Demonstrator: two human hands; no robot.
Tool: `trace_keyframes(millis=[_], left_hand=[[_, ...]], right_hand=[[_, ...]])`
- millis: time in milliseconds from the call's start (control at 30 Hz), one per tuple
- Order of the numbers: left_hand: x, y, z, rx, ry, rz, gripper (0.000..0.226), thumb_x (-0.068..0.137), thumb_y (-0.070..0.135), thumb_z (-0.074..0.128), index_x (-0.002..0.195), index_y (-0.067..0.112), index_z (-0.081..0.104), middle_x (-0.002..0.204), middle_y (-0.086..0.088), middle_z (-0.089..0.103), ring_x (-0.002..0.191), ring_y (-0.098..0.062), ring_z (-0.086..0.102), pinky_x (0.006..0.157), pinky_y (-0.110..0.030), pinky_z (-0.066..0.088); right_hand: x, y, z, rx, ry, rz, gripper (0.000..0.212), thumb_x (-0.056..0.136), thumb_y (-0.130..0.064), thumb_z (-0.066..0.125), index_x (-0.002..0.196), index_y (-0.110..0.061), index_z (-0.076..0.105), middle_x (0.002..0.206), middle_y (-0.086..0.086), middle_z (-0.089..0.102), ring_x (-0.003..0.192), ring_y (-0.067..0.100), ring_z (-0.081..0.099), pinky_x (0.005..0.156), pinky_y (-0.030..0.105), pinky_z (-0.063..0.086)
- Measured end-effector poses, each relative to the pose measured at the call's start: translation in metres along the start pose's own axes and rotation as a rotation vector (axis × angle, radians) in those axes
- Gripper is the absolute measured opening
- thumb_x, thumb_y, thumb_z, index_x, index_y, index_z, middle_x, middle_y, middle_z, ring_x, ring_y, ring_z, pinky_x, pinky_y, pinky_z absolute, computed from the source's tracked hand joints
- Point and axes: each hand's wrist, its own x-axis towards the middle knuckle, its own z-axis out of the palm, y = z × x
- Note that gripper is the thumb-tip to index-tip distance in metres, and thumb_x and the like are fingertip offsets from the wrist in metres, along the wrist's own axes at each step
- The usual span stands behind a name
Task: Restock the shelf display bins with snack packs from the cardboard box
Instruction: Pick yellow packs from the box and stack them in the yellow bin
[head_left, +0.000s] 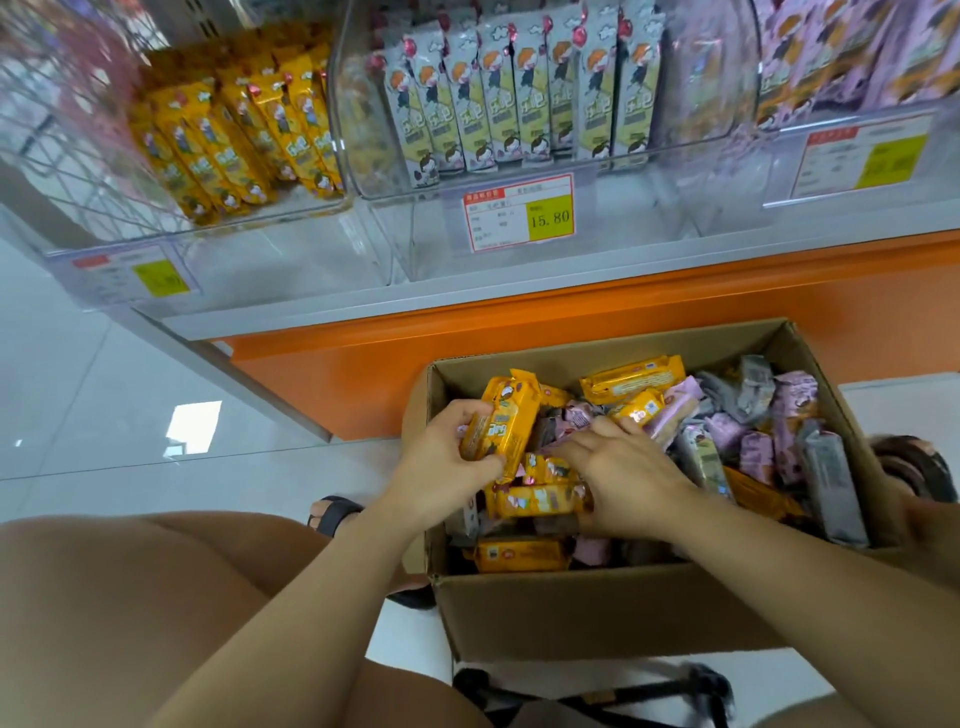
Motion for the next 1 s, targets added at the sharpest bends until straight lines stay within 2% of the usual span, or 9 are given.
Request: trace_keyframes(millis=[100,200,300,400,500,567,667,767,1000], left_hand=[[0.003,0.007,0.003,-0.021,0.052,0.017,0.047,0.087,0.013,0.066,0.127,0.028,0.046,0.102,0.025,0.048,0.082,0.017,0.054,0.065,-0.002,0.044],[0.008,0.015,0.007,-0.089,0.134,-0.001,0.048,0.088,0.012,0.065,0.129,0.027,0.044,0.099,0.023,0.047,0.061,0.026,0.050,0.055,-0.002,0.044],[0.014,0.022,0.010,-0.123,0.194,-0.046,0.050,0.089,0.021,0.065,0.132,0.032,0.044,0.122,0.012,0.044,0.070,0.013,0.053,0.056,-0.007,0.042],[0.019,0.027,0.019,-0.167,0.145,-0.097,0.047,0.090,0.023,0.063,0.133,0.029,0.043,0.121,0.012,0.046,0.079,0.009,0.047,0.059,-0.009,0.039],[0.022,0.028,0.029,-0.188,0.052,-0.141,0.050,0.091,0.022,0.062,0.135,0.027,0.040,0.126,0.006,0.046,0.093,-0.002,0.054,0.074,-0.017,0.044],[0.024,0.027,0.034,-0.173,-0.003,-0.169,0.051,0.091,0.022,0.062,0.136,0.027,0.040,0.133,0.002,0.042,0.108,-0.016,0.054,0.083,-0.026,0.043],[0.026,0.028,0.040,-0.192,-0.034,-0.184,0.052,0.091,0.021,0.062,0.138,0.024,0.039,0.128,0.003,0.040,0.112,-0.015,0.048,0.085,-0.026,0.040],[0.032,0.025,0.040,-0.180,-0.003,-0.214,0.054,0.090,0.022,0.063,0.139,0.023,0.039,0.131,0.002,0.042,0.112,-0.015,0.051,0.089,-0.029,0.044],[0.040,0.022,0.036,-0.246,0.017,-0.291,0.050,0.091,0.025,0.063,0.136,0.020,0.041,0.112,0.004,0.058,0.093,-0.009,0.060,0.086,-0.029,0.050]], right_hand=[[-0.003,0.012,-0.012,0.218,0.059,0.080,0.082,0.069,-0.052,0.068,0.141,-0.022,0.041,0.133,-0.005,0.050,0.121,0.015,0.033,0.101,0.032,0.031],[-0.010,0.016,-0.020,0.496,0.164,0.198,0.072,0.069,-0.036,0.074,0.135,-0.021,0.049,0.123,-0.005,0.054,0.119,0.016,0.038,0.097,0.028,0.036],[-0.019,0.011,-0.023,0.735,0.248,0.320,0.060,0.073,-0.030,0.075,0.129,-0.022,0.053,0.111,-0.013,0.053,0.113,0.013,0.047,0.093,0.027,0.040],[-0.024,0.012,-0.021,0.902,0.286,0.490,0.047,0.081,-0.020,0.073,0.124,-0.015,0.055,0.100,-0.011,0.052,0.099,0.009,0.048,0.081,0.017,0.036],[-0.022,0.025,-0.018,1.123,0.249,0.738,0.062,0.084,-0.029,0.069,0.139,-0.011,0.044,0.122,0.007,0.058,0.102,0.020,0.053,0.087,0.033,0.043],[-0.017,0.033,-0.019,1.144,0.225,0.811,0.072,0.084,-0.038,0.069,0.144,-0.012,0.037,0.138,0.008,0.049,0.116,0.024,0.051,0.097,0.039,0.043],[-0.007,0.037,-0.026,1.119,0.099,0.748,0.082,0.081,-0.042,0.071,0.147,-0.014,0.031,0.149,0.006,0.035,0.133,0.026,0.040,0.098,0.034,0.038],[0.005,0.031,-0.030,1.136,0.007,0.693,0.071,0.081,-0.036,0.073,0.140,-0.015,0.039,0.134,0.007,0.044,0.121,0.023,0.046,0.090,0.034,0.042],[0.022,0.026,-0.021,1.065,0.002,0.673,0.078,0.075,-0.033,0.079,0.139,-0.015,0.039,0.136,0.001,0.047,0.116,0.017,0.046,0.086,0.024,0.036]])
